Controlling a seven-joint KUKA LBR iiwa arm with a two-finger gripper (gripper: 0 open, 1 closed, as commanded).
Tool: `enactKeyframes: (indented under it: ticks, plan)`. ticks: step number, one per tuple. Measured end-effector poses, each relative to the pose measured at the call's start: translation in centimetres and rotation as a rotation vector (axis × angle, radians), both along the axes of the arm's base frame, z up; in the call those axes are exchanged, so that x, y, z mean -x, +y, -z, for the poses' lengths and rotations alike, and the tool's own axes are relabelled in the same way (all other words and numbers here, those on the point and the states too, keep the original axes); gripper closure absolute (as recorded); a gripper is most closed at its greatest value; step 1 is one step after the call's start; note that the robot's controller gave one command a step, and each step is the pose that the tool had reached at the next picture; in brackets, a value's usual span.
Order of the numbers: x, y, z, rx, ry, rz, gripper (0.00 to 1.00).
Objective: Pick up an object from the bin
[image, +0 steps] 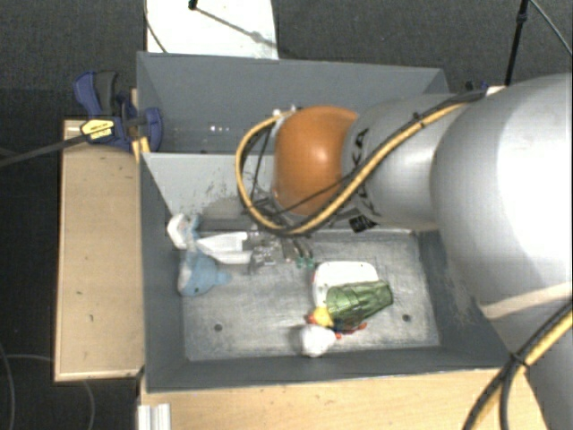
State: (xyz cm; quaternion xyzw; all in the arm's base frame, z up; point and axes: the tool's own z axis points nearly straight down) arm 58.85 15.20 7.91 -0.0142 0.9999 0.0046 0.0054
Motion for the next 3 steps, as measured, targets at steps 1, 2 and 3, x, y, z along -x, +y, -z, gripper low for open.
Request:
enactKeyframes:
  ticks: [1,2,3]
  plan:
    - [2.0,-1.7,-2.8,0.009,0.01,-0.016,1.0]
    - [0.9,-0.7,-4.2,0.008,0.007,-0.01,1.0]
    - [0.9,-0.1,-4.4,0.008,0.008,-0.008,1.0]
